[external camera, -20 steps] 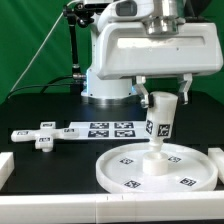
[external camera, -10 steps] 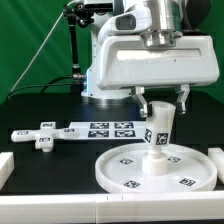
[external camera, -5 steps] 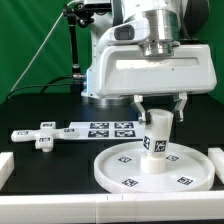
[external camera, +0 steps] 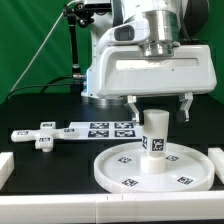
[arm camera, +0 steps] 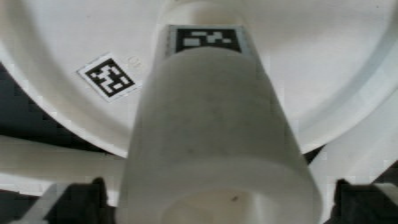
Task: Assemble round table
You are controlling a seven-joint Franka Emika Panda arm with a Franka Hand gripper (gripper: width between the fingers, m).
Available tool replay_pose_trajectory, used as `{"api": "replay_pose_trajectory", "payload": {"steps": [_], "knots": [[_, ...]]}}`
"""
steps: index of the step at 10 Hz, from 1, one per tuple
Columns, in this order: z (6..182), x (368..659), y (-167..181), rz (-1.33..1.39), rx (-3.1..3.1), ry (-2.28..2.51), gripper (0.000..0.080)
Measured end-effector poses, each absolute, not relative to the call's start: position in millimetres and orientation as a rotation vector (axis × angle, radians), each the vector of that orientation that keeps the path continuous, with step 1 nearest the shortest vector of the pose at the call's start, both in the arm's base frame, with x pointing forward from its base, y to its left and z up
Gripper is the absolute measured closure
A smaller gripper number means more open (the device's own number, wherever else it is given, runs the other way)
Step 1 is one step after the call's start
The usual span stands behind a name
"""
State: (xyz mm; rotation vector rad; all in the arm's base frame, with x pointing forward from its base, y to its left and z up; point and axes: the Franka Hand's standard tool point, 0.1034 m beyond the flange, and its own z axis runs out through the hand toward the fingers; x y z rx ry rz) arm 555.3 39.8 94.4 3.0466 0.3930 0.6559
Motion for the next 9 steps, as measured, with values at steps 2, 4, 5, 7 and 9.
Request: {"api": "replay_pose_trajectory", "payload": {"steps": [2,4,5,7,9], "knots": [[101.2,556.1,33.3,0.642,3.045,0.396,0.0151],[112.3,558.5,29.3,0.646,3.041,0.391,0.0150],[109.6,557.3,29.7,0.639,3.043,0.393,0.0150],[107.7,555.4,32.5,0.581,3.062,0.402,0.0150],[105.0,555.0,29.9,0.561,3.069,0.390,0.0150]]}}
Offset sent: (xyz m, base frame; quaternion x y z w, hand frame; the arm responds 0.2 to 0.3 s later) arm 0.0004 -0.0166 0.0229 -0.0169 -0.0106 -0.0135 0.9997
